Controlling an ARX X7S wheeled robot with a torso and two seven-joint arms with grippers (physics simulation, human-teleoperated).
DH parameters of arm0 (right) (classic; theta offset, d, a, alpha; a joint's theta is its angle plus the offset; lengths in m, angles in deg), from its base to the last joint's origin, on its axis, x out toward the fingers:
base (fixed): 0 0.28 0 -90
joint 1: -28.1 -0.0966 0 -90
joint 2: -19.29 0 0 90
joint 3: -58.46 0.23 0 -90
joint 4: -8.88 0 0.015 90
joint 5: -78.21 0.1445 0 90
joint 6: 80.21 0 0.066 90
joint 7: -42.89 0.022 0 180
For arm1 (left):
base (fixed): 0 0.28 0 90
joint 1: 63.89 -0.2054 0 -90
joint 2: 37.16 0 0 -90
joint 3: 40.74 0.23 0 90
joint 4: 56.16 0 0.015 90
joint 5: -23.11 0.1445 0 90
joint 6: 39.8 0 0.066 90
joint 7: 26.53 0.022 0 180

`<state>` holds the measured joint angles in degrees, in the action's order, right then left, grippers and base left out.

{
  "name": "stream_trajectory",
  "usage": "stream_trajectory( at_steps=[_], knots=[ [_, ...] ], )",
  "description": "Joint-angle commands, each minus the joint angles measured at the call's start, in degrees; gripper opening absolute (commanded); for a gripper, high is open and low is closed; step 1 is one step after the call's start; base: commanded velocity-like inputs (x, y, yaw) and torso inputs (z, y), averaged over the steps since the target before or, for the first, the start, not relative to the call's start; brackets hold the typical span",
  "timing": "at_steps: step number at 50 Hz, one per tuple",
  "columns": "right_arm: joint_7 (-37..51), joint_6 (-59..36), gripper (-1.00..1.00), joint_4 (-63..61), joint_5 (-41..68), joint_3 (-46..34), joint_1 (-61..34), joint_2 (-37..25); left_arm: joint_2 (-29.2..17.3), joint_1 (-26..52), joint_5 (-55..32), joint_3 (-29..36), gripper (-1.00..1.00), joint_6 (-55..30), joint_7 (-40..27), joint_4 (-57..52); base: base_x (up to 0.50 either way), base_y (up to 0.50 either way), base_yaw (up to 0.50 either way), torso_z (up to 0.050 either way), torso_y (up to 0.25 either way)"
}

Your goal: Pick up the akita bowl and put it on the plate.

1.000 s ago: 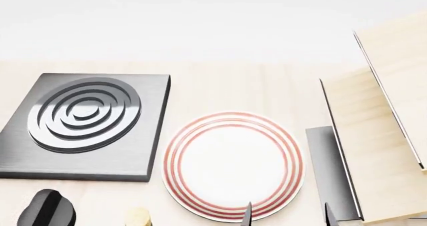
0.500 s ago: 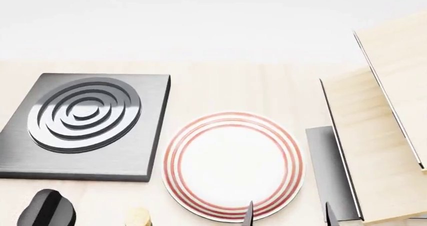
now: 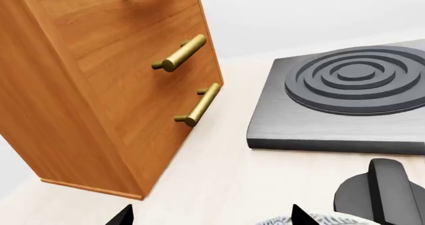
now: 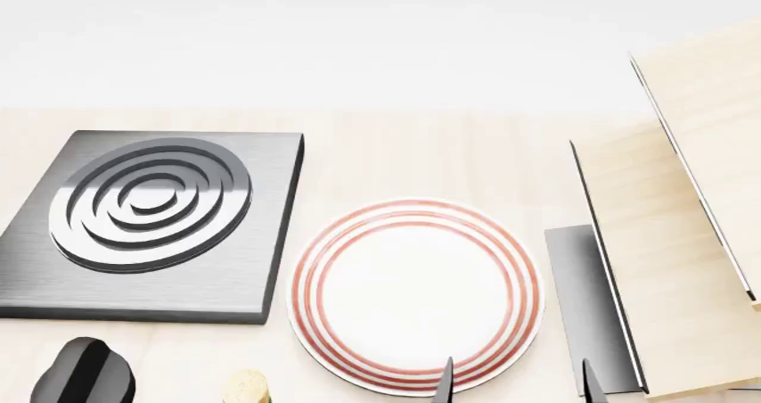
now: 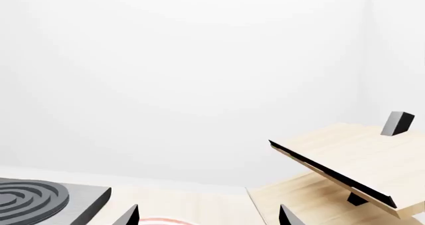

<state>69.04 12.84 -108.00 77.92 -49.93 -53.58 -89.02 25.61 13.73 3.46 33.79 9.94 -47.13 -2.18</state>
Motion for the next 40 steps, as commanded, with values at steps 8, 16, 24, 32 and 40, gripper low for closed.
stream_trajectory(
  at_steps=[8, 16, 24, 32, 40],
  knots=[
    [0.41, -0.35, 1.0, -0.01, 0.01, -0.26, -0.3, -0.21, -0.13, 0.29, -0.8, 0.18, 1.0, -1.51, 0.1, 1.44, 0.0, 0.0, 0.0, 0.0, 0.0],
    [0.61, -0.27, 1.0, 0.2, 0.0, -0.39, -0.35, -0.29, -0.4, -0.72, -0.33, 0.62, 1.0, -1.41, 0.09, 1.23, 0.0, 0.0, 0.0, 0.0, 0.0],
    [0.72, -0.38, 1.0, 0.2, 0.29, -0.45, -0.46, -0.35, -0.7, -1.15, -0.52, 0.78, 1.0, -1.66, 0.4, 1.27, 0.0, 0.0, 0.0, 0.0, 0.0],
    [0.88, -0.46, 1.0, 0.45, 0.25, -0.65, -0.68, -0.36, -1.16, -1.44, -0.25, 1.54, 1.0, -1.93, 0.65, 1.85, 0.0, 0.0, 0.0, 0.0, 0.0],
    [0.96, -0.57, 1.0, 0.7, 0.42, -0.79, -0.94, -0.38, -1.5, -2.03, -0.12, 1.72, 1.0, -2.03, 0.81, 2.25, 0.0, 0.0, 0.0, 0.0, 0.0]
  ],
)
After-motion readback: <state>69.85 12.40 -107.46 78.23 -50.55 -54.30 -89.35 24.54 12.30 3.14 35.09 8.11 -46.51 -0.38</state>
